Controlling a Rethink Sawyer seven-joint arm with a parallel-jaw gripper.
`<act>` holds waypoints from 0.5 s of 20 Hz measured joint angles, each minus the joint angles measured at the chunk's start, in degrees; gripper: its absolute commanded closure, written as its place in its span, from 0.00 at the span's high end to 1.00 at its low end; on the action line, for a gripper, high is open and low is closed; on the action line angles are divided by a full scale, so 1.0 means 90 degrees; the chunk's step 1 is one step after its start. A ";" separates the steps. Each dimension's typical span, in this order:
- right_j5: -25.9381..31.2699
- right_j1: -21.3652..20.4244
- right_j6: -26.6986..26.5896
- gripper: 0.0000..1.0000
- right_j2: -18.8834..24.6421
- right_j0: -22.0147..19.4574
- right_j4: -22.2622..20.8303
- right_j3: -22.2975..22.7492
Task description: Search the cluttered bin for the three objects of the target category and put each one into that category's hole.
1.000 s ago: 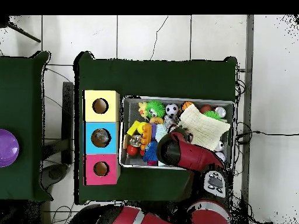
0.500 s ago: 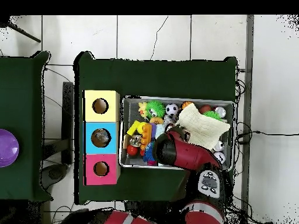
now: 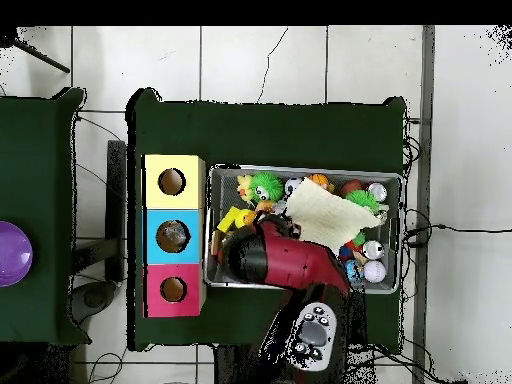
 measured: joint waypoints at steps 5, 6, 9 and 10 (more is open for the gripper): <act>0.0501 -0.0280 0.0000 0.00 0.0033 0.0241 0.0174 0.0001; 0.0510 -0.0299 0.0000 0.00 0.0058 0.0233 0.0204 0.0003; 0.0494 -0.0341 0.0000 0.00 0.0296 0.0081 0.0425 0.0005; 0.0476 -0.0339 0.0000 0.00 0.0381 0.0020 0.0487 0.0010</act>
